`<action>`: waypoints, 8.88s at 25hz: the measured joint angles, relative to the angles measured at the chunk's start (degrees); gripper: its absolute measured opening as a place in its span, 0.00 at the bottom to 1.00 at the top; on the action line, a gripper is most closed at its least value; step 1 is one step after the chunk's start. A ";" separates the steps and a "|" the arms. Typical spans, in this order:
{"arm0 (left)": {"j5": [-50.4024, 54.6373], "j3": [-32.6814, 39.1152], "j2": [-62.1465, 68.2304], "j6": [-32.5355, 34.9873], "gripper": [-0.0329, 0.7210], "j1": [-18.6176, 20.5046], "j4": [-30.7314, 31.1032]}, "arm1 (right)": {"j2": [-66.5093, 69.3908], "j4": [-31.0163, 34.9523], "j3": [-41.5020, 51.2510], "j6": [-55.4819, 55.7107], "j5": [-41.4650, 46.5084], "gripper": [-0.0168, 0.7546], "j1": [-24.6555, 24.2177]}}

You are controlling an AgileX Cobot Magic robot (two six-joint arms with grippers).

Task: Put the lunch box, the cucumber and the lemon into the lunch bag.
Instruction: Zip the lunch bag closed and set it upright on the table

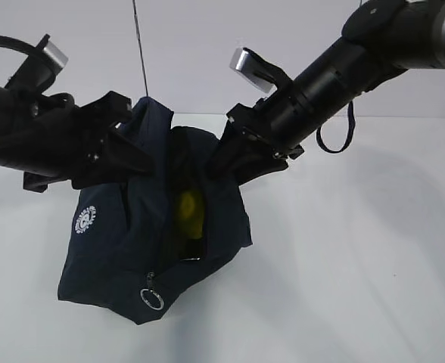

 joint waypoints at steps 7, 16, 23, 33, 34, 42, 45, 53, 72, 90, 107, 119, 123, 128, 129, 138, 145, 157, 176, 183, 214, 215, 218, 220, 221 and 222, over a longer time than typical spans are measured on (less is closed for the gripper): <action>0.14 0.00 0.00 0.00 0.06 0.00 0.00 | 1.28 0.23 0.00 -1.32 0.00 0.32 0.00; 5.70 -0.12 3.09 0.00 0.06 0.10 0.98 | 1.02 0.81 0.00 -4.94 0.00 0.05 0.00; 6.66 -0.23 4.55 1.12 0.06 0.10 0.77 | -2.08 -0.38 0.00 -5.60 0.00 0.05 0.11; 6.44 -0.23 4.55 3.37 0.06 0.10 -2.33 | -5.43 -0.45 0.00 -5.76 0.23 0.05 0.11; 6.44 -0.23 4.55 3.85 0.06 0.10 -2.95 | -5.69 -0.45 0.00 -5.76 0.23 0.05 0.11; 6.65 -0.23 4.68 6.52 0.06 0.10 -7.20 | -8.95 -1.91 0.00 -6.01 0.54 0.05 0.11; 7.85 -0.23 4.78 8.51 0.06 0.10 -9.62 | -9.65 -2.77 0.00 -6.01 0.67 0.05 0.01; 8.55 -0.23 4.78 9.94 0.06 0.10 -10.52 | -9.90 -11.07 0.00 -1.15 0.76 0.05 0.12; 10.10 -0.23 4.78 9.98 0.06 0.10 -10.52 | -12.42 -12.03 0.00 0.42 1.53 0.05 0.12; 11.62 -0.23 8.47 11.99 0.06 -1.83 -11.72 | -12.51 -16.21 0.00 1.62 1.76 0.05 0.12; 0.63 -0.23 8.83 15.53 0.06 -4.40 -12.03 | -12.51 -16.86 2.02 0.97 1.32 0.05 0.12; -2.72 -3.47 8.83 16.61 0.06 -3.21 -10.79 | -12.51 -16.67 2.10 -0.18 -3.48 0.05 0.12; -2.25 -3.51 8.83 16.63 0.06 -3.07 -10.53 | -11.81 -16.06 2.10 -0.52 -4.13 0.05 0.12; -0.77 -3.51 9.06 16.73 0.06 -3.07 -9.95 | -11.08 -15.58 2.10 -0.79 -4.35 0.05 0.12; -0.77 -3.51 9.15 16.73 0.06 -3.07 -9.95 | -11.08 -15.58 2.10 -0.79 -4.35 0.05 0.12; -0.20 -3.65 9.28 16.75 0.06 -3.07 -9.02 | -10.96 -16.75 -1.02 -0.88 0.06 0.30 0.12; -0.07 -3.65 9.28 16.85 0.06 -3.07 -8.65 | -10.96 -16.92 -8.19 2.69 0.98 0.59 0.12; 0.06 -3.65 9.28 16.85 0.06 -3.07 -8.51 | -10.96 -19.13 -10.39 3.43 0.20 0.60 0.12; 0.06 -3.65 9.28 17.56 0.06 -3.07 -6.75 | -11.69 -41.00 -18.63 15.25 -0.20 0.60 0.12; 0.06 -3.65 9.28 17.66 0.06 -3.07 -6.66 | -17.55 -39.99 -15.66 15.36 -4.97 0.60 0.12; -0.17 -3.65 9.28 17.66 0.06 -3.07 -7.46 | -46.35 25.15 57.81 -38.90 -29.57 0.60 0.12; -0.27 -3.65 9.28 17.66 0.06 -3.07 -7.88 | -46.35 28.33 59.90 -42.06 -29.33 0.60 0.12; -0.27 -3.65 9.28 17.66 0.06 -3.07 -8.40 | -46.35 39.05 66.03 -52.70 -27.90 0.60 0.12; -0.27 -3.65 9.28 17.66 0.06 -3.07 -8.49 | -46.35 46.10 69.70 -61.39 -24.60 0.60 0.12; -0.27 -3.65 9.28 17.66 0.06 -3.07 -8.49 | -46.22 47.74 70.90 -64.76 -22.95 0.60 0.12; -0.17 -3.65 9.28 17.66 0.06 -3.07 -8.53 | -45.75 48.86 71.55 -68.19 -21.49 0.60 0.12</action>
